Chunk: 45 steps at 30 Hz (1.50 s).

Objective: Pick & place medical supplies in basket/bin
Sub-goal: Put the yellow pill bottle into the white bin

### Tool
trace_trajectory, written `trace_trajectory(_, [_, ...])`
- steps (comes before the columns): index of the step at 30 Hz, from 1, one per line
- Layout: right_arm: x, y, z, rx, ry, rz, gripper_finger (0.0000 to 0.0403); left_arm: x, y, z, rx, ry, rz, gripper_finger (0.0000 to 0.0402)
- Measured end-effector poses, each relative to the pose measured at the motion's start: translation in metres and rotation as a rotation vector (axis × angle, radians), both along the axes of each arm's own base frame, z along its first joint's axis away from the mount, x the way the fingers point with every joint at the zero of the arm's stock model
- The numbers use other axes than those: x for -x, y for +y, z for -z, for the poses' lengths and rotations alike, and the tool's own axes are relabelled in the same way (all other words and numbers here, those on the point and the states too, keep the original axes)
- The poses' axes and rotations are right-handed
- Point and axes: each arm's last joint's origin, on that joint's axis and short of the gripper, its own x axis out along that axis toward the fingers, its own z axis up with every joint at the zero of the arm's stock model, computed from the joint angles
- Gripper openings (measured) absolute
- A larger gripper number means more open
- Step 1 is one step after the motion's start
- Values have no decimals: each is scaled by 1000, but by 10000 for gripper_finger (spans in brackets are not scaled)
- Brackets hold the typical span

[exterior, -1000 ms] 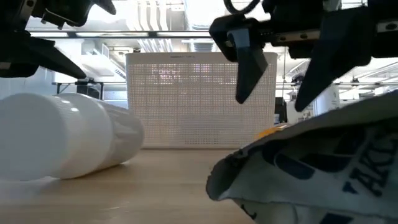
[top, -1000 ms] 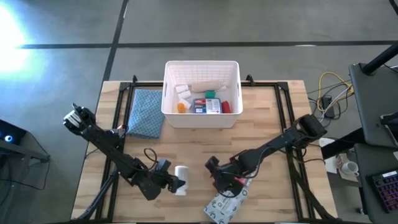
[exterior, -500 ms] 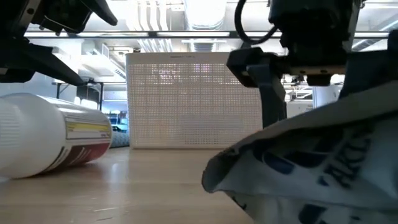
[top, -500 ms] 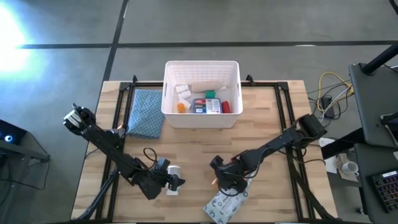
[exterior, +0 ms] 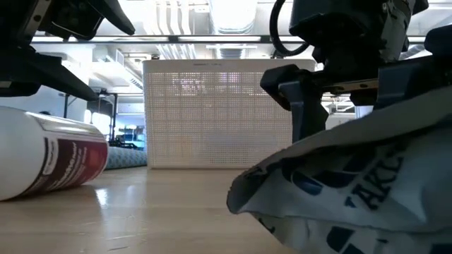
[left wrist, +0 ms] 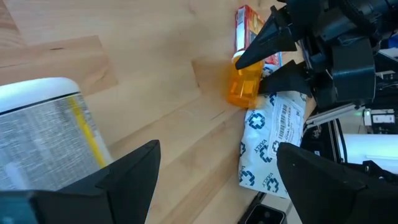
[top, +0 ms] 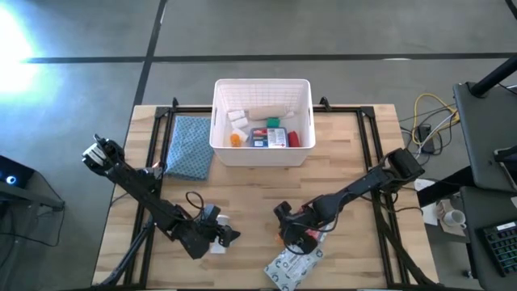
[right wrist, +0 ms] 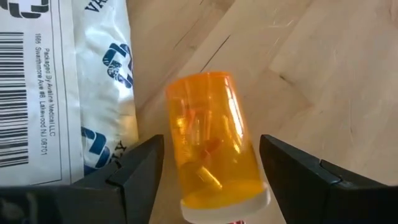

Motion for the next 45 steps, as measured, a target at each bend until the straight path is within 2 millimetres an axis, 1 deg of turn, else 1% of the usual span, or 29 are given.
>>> trace_trajectory(7, [0,0,0,-4,1,8,249,0,0,0,-1,0,1,299])
trace_trajectory(20, [0,0,1,-13,9,31,249,0,0,0,-3,0,2,299])
trace_trajectory(22, [0,-2,1,-27,24,69,249,0,0,0,-3,0,2,299])
trace_trajectory(26, [0,-10,5,-79,69,213,247,0,0,0,-3,0,3,299])
trace_trajectory(28, [1,-13,7,-92,84,257,247,0,0,0,-3,0,2,299])
trace_trajectory(34, [2,-14,9,-100,90,276,246,0,0,0,-3,0,3,299])
trace_trajectory(39, [-2,-12,9,-144,58,312,246,0,0,0,-3,0,2,299])
trace_trajectory(45, [-6,-10,17,-163,73,354,243,0,0,0,8,-1,-5,299])
